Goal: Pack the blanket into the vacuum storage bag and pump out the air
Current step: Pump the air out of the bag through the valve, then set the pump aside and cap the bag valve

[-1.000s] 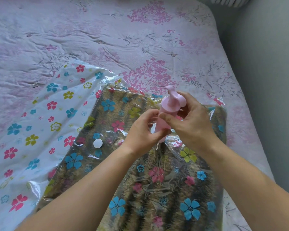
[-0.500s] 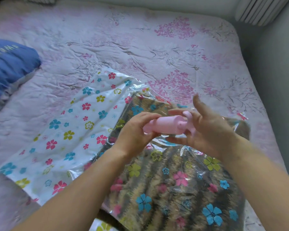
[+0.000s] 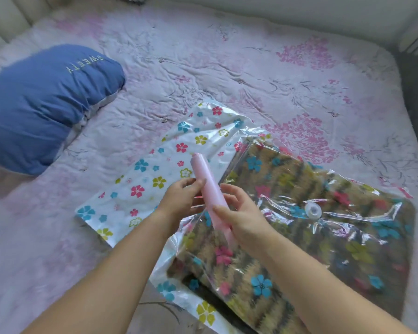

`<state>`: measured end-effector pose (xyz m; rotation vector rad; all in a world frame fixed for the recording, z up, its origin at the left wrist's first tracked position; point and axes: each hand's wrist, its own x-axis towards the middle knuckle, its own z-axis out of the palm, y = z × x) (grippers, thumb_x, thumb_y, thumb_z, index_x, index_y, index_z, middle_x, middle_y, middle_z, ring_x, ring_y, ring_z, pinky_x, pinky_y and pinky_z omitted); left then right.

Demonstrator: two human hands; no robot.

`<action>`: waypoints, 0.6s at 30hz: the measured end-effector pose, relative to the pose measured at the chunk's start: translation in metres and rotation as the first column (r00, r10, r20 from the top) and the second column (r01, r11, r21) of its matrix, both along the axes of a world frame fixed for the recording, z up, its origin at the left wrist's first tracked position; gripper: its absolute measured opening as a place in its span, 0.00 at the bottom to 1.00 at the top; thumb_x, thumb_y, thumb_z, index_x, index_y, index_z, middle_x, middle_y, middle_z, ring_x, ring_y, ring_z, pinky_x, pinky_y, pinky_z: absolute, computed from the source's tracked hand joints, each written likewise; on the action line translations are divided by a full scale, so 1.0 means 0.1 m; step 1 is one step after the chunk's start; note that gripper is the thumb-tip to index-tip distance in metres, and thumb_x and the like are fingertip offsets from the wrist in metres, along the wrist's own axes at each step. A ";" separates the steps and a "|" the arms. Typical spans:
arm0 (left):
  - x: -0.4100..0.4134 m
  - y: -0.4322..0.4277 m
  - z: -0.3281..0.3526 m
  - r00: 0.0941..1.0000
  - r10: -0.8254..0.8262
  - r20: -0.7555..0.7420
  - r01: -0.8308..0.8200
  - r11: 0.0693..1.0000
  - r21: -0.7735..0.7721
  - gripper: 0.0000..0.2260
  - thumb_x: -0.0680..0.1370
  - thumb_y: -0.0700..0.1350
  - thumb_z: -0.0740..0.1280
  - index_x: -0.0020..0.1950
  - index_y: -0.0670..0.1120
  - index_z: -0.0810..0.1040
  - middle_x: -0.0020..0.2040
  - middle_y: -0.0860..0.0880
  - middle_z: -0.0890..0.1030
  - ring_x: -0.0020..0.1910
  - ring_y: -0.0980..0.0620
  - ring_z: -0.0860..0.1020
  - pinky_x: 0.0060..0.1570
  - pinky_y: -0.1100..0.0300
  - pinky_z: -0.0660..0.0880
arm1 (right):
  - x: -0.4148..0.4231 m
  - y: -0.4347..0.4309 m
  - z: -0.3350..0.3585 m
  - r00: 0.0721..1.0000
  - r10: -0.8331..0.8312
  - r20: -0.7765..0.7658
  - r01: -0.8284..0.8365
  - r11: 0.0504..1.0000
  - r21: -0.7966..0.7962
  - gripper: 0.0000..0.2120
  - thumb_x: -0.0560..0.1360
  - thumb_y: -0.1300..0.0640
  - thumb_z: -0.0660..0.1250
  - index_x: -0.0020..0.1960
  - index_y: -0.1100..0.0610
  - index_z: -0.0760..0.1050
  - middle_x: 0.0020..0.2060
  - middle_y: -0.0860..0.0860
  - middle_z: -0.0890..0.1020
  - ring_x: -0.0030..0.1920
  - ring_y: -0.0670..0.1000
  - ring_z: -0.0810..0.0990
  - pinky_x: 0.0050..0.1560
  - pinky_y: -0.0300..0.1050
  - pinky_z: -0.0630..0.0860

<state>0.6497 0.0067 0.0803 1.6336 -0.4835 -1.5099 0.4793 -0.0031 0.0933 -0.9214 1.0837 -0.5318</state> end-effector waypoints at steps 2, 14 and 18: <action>0.26 0.01 -0.03 0.998 0.062 -0.015 -0.062 0.998 0.003 0.16 0.81 0.50 0.71 0.64 0.42 0.77 0.56 0.40 0.86 0.48 0.43 0.88 0.43 0.52 0.85 | 0.36 0.08 -0.08 1.000 0.021 0.020 -0.021 1.000 -0.009 0.26 0.76 0.60 0.74 0.70 0.52 0.69 0.64 0.54 0.77 0.52 0.59 0.83 0.46 0.59 0.82; 1.95 0.17 -0.77 0.934 0.172 0.313 -0.201 0.977 0.065 0.23 0.76 0.46 0.77 0.70 0.49 0.78 0.53 0.44 0.85 0.49 0.45 0.85 0.51 0.50 0.83 | 2.29 -0.22 -0.83 0.986 0.076 0.145 -0.121 0.934 0.336 0.25 0.83 0.38 0.54 0.68 0.54 0.74 0.62 0.53 0.82 0.57 0.52 0.82 0.55 0.49 0.77; 2.49 0.07 -1.01 0.874 0.145 0.464 -0.200 0.977 0.072 0.25 0.76 0.47 0.77 0.72 0.50 0.77 0.54 0.46 0.83 0.51 0.45 0.84 0.54 0.50 0.82 | 2.82 -0.33 -1.17 0.974 0.118 0.191 -0.181 0.918 0.354 0.33 0.81 0.32 0.51 0.73 0.55 0.71 0.69 0.51 0.76 0.68 0.54 0.75 0.64 0.53 0.75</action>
